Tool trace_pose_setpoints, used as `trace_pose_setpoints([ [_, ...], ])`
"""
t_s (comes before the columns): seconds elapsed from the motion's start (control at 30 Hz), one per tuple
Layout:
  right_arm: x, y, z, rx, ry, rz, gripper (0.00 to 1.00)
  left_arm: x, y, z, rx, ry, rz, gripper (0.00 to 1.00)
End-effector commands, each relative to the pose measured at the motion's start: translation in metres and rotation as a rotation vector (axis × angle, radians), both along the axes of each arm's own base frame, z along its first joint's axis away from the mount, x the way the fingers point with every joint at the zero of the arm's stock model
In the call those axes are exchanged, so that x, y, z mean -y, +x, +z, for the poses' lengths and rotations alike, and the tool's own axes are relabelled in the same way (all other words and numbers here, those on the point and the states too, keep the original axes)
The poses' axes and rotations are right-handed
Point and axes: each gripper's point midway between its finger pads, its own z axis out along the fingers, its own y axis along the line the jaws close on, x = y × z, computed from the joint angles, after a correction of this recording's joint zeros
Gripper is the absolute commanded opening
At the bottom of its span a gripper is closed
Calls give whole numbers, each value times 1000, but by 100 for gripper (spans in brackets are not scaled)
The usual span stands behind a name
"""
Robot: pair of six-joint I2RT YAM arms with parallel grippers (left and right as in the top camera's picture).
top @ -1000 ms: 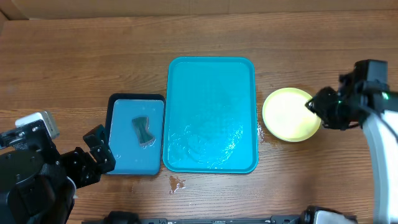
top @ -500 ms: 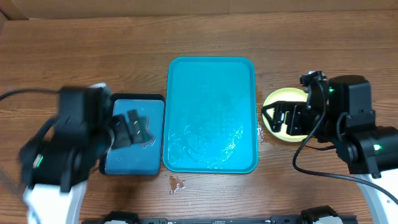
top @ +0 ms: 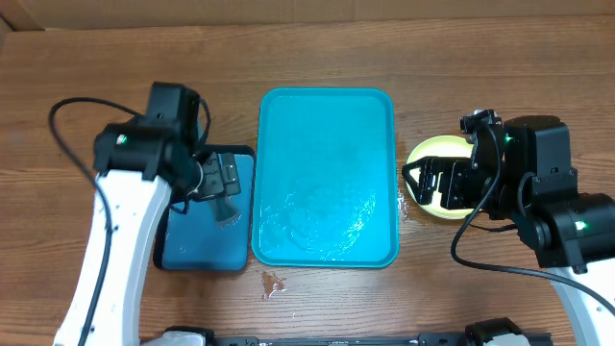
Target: Clean dirty plates on tray and stack at the side
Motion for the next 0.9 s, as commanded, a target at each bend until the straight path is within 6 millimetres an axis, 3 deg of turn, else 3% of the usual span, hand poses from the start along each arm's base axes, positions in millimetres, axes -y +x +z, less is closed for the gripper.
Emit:
trace_pose_setpoints([
  [0.0, -2, 0, 7, 23, 1, 12, 100, 1, 4, -18, -70, -3, -25, 100],
  [0.33, 2, -19, 17, 86, 12, 13, 100, 4, 25, -68, -197, 10, -24, 100],
  [0.7, 6, -42, 29, 161, 26, 12, 100, 9, 71, -114, -150, 5, -25, 100],
  [0.87, 18, -53, 22, 238, -8, -18, 100, 11, 87, -125, -112, 1, -25, 100],
])
